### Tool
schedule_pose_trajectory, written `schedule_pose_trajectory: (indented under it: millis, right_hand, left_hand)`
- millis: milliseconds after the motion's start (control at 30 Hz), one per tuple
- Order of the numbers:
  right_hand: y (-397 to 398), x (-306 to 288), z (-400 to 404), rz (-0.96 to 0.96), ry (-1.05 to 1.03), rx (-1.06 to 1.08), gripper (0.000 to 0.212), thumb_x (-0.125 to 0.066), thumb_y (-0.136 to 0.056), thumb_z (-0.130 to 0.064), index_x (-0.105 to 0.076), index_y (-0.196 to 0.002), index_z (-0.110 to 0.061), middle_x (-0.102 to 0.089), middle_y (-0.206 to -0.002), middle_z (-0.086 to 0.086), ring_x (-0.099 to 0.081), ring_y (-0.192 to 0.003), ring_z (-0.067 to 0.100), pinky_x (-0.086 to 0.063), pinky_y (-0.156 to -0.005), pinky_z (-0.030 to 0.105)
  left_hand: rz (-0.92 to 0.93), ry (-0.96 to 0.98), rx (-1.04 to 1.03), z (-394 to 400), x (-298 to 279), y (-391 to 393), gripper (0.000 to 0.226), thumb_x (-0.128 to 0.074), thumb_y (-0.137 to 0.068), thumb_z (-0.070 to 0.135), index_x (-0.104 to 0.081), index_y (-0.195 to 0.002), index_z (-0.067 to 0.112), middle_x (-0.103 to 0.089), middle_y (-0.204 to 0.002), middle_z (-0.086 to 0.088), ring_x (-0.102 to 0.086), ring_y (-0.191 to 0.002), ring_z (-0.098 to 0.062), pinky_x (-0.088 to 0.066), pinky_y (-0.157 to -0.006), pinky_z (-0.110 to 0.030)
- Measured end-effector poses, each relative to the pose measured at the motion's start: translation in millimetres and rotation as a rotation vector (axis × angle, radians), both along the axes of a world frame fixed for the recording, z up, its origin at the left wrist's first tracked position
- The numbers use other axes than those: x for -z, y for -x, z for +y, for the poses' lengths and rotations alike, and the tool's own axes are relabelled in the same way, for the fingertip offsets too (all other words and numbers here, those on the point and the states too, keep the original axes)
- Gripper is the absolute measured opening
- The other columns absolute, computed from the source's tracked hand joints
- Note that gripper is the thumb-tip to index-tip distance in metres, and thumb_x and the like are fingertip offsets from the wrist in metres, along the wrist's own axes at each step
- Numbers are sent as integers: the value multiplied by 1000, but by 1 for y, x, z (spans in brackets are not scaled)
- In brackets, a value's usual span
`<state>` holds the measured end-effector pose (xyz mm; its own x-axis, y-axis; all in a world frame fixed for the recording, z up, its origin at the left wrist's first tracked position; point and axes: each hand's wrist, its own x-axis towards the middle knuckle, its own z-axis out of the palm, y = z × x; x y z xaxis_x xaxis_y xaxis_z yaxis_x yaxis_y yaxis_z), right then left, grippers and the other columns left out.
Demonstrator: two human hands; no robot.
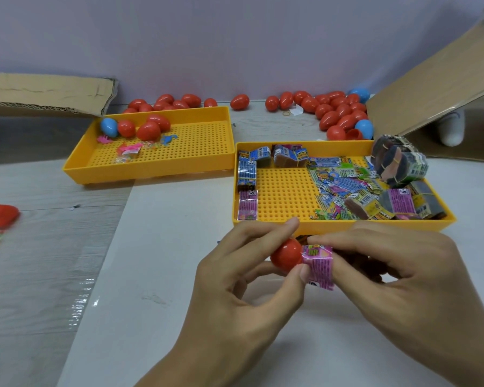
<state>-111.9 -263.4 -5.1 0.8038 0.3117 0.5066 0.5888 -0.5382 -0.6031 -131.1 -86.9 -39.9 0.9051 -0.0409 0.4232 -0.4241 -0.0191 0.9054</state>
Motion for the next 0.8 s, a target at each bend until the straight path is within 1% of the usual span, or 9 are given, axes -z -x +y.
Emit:
schedule_pose_trajectory:
  millis: [100,200,300,400,467,533,600,733,800]
  right_hand:
    - [1,-2,0,72,-75,-37,18,-73,-76,-13,-77,-93,-19,-64,-71,-10,-59,-62,10,-42,-44,20]
    - [2,-4,2,113,-132,-58,19,-73,-76,-13,-72,-93,-22,-67,-80,-10,-66,-73,13,-46,-42,27]
    - [3,-6,3,183,-180,-47,6,-71,-78,-28,-70,-84,-28,-67,-80,-9,-67,-74,13,-47,-42,29]
    - [1,-8,2,360,-287,-52,13,-68,-72,-38,-72,-82,-31,-69,-78,-6,-68,-69,16,-45,-39,25]
    - [-1,-8,0,440,-264,-26,7,-75,-73,-33,-74,-80,-32,-70,-75,-7,-67,-65,13,-45,-40,23]
    - [-4,-7,-1,505,-214,-8,9,-81,-75,-25,-75,-77,-32,-71,-71,-8,-67,-61,11,-46,-40,22]
    - [-5,-6,-2,571,-197,-23,11,-78,-75,-19,-76,-77,-30,-71,-67,-6,-69,-59,12,-46,-40,23]
    - [-5,-6,0,613,-328,-32,14,-77,-75,-12,-77,-75,-25,-72,-66,3,-70,-57,17,-49,-38,29]
    - [-5,-7,0,620,-414,-15,11,-76,-75,-12,-77,-76,-23,-72,-64,6,-70,-55,18,-50,-37,29]
  left_hand:
    - [-35,-1,-11,0,0,0,46,-72,-81,14,-65,-127,20,-64,-110,2,-66,-102,-26,-59,-78,-25]
    - [-53,2,-24,-1,0,1,49,-71,-80,13,-63,-129,17,-64,-108,1,-66,-100,-25,-59,-78,-25]
    - [-89,-6,-41,0,0,1,53,-71,-80,11,-61,-131,11,-65,-108,-2,-67,-99,-25,-60,-78,-26]
    - [-129,-52,-67,0,0,1,52,-71,-81,13,-61,-132,13,-63,-109,-4,-66,-100,-28,-60,-78,-29]
    - [-151,-73,-82,0,-1,1,50,-71,-82,13,-61,-131,13,-62,-109,-4,-66,-98,-29,-60,-75,-29]
    - [-182,-112,-96,1,-1,1,48,-70,-82,12,-64,-130,11,-63,-108,-6,-66,-98,-27,-59,-74,-29]
    - [-210,-162,-115,1,-2,2,47,-70,-83,12,-62,-129,12,-64,-108,-7,-67,-97,-23,-58,-74,-30]
    - [-225,-174,-129,1,-4,3,45,-70,-83,12,-61,-128,12,-69,-112,-4,-69,-101,-20,-59,-80,-32]
    - [-233,-192,-141,1,-5,3,39,-70,-83,14,-63,-122,11,-70,-114,-2,-69,-104,-17,-59,-83,-30]
